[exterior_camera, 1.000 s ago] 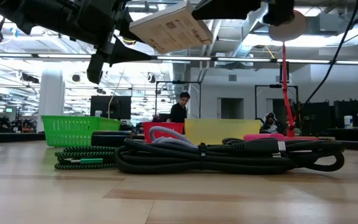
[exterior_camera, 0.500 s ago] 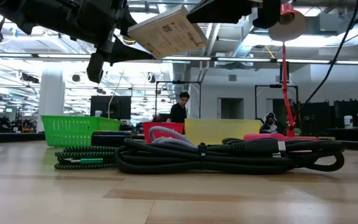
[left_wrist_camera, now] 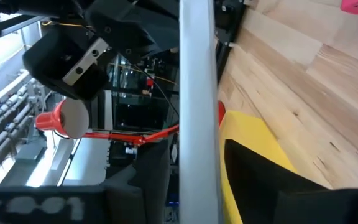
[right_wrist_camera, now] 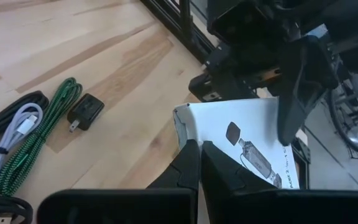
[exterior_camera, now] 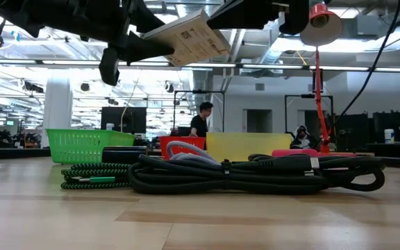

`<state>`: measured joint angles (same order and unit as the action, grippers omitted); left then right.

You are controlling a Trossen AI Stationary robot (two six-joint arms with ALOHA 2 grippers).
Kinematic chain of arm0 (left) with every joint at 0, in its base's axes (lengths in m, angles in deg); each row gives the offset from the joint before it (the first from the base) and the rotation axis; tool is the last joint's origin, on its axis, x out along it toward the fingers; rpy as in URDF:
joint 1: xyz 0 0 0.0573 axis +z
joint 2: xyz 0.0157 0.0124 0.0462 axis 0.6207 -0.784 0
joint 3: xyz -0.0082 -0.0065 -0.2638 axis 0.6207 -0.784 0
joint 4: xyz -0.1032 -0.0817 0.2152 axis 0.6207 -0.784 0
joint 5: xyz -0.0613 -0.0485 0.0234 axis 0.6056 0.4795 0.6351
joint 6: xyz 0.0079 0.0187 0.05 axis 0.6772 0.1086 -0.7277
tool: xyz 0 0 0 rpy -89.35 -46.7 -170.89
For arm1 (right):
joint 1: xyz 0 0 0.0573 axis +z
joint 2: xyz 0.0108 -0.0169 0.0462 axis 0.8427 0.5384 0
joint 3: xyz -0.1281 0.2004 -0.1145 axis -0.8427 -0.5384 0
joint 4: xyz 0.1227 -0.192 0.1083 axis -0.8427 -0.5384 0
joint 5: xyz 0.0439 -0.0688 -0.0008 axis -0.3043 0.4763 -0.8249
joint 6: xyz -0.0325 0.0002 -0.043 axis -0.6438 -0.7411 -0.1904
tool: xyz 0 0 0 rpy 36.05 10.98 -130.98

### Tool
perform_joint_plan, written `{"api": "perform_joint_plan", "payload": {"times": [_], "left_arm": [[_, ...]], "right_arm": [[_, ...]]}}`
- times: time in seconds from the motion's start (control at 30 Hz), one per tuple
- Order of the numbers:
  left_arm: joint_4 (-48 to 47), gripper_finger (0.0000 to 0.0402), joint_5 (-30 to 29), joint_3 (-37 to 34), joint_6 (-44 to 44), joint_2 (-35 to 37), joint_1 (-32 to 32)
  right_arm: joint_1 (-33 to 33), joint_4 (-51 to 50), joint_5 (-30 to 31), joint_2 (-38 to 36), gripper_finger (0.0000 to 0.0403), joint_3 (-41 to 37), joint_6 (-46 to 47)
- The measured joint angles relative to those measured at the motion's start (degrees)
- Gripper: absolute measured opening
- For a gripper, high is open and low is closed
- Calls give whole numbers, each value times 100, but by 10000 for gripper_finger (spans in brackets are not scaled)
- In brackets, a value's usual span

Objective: Pick and place items into bin
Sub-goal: Put the white card reader box into the green basket

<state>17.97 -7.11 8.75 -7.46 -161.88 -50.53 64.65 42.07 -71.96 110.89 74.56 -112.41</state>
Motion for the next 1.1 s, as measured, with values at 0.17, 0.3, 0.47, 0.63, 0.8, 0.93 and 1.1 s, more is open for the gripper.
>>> {"api": "perform_joint_plan", "payload": {"times": [0.17, 0.3, 0.47, 0.63, 0.8, 0.93, 1.1], "left_arm": [[-61, 88, -2, 0, 29, 0, -2], [-111, 25, -9, 0, 214, 0, -1], [-127, 26, -40, 0, 407, 0, -2], [-128, 23, -87, 0, 609, 0, -9], [-137, 23, -129, 0, 839, 2, -5], [-155, 23, -162, 0, 956, -2, -4], [-163, 23, -406, 0, 1266, -2, -4]], "right_arm": [[2, 0, 0, 0, 0, 0, 0], [21, -4, 0, 0, 0, -2, 0], [24, 0, 0, 0, 0, -2, 44], [56, 80, 17, 0, 17, -4, 302], [79, 236, 18, 0, 49, -7, 643], [104, 153, 20, 0, 77, -2, 622], [185, 124, 374, -2, 112, -2, 606]]}}
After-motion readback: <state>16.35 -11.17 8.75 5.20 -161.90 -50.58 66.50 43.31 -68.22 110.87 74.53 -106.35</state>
